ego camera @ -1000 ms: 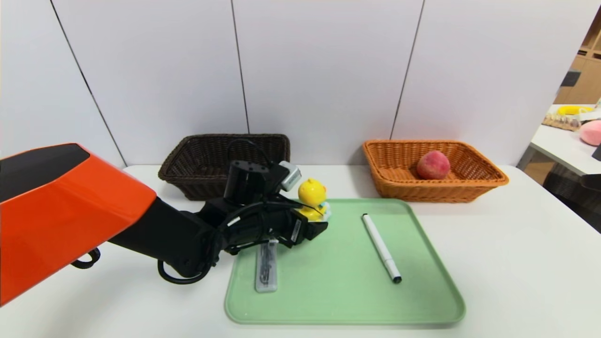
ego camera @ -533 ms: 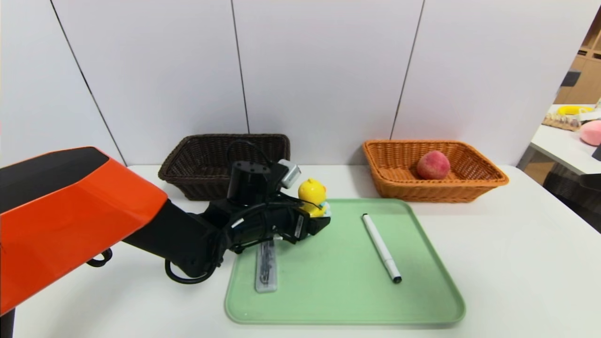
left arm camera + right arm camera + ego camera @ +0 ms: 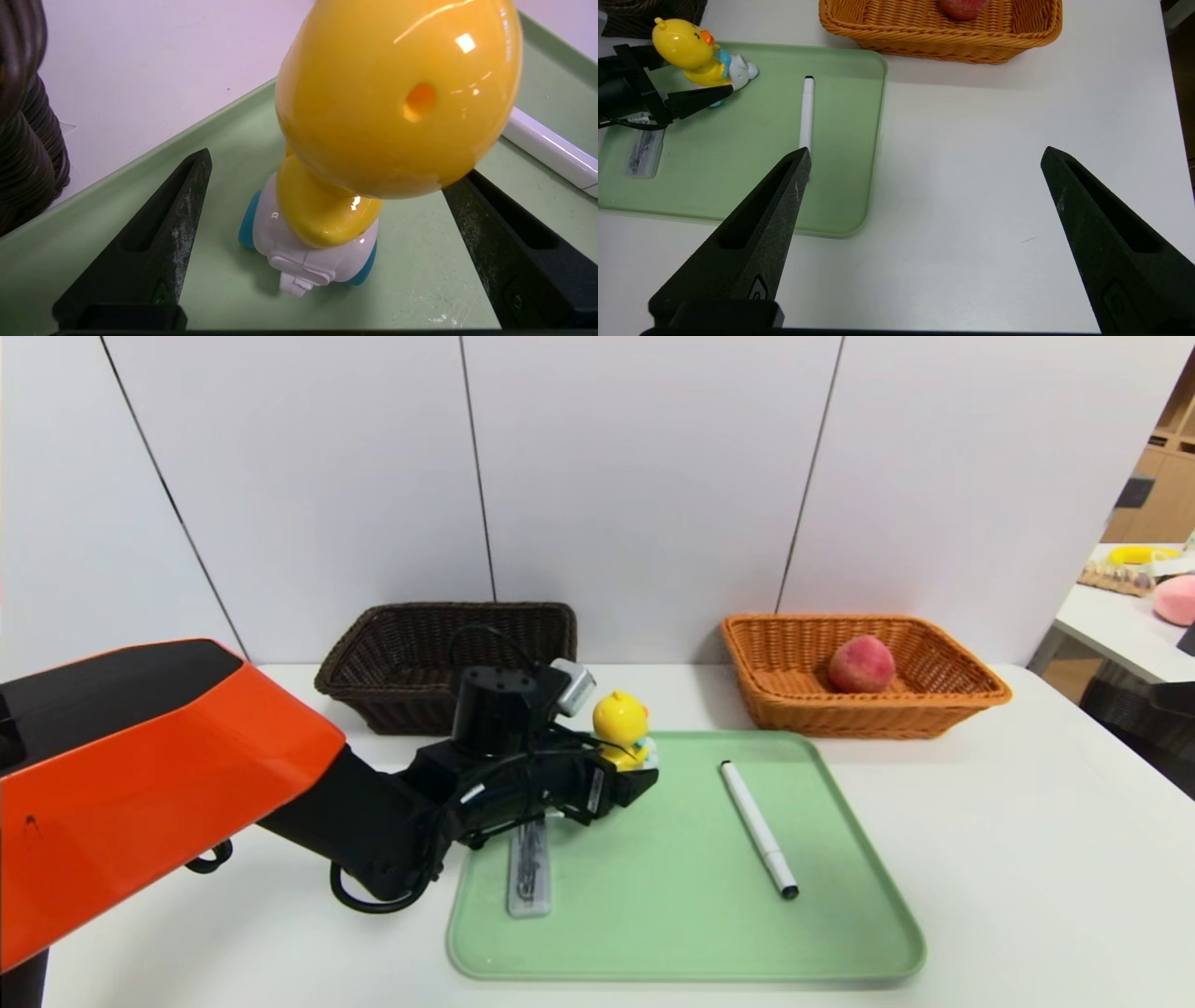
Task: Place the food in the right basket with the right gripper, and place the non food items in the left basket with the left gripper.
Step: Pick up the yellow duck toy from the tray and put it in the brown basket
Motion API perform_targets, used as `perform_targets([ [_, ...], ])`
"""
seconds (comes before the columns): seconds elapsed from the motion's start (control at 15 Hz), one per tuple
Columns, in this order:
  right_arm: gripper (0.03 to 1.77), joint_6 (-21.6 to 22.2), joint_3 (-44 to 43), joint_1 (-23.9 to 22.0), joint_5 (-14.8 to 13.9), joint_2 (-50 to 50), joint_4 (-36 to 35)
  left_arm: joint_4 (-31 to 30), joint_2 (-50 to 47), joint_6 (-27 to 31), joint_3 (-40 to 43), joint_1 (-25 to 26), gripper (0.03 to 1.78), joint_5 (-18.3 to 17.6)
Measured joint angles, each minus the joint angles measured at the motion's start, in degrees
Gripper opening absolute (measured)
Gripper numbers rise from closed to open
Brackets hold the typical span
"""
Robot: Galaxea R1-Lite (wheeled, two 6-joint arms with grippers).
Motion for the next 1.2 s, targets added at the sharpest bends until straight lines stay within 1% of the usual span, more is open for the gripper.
perform_targets([
  [0.6, 1.7, -0.1, 0.7, 0.0, 0.0, 0.0, -0.1, -0.1, 1.4, -0.3, 0.2, 0.0, 1.69, 0.0],
  [0.73, 1.7, -0.2, 0.7, 0.0, 0.1, 0.0, -0.1, -0.3, 1.8, -1.5, -0.1, -0.1, 1.69, 0.0],
  [1.0, 1.7, -0.2, 1.0, 0.0, 0.0, 0.1, -0.1, -2.6, 2.5, -1.7, -0.3, -0.2, 1.69, 0.0],
  [1.2, 1.7, -0.2, 1.4, 0.0, 0.1, 0.1, -0.1, -2.7, 2.9, -1.7, -0.3, -0.3, 1.69, 0.0],
])
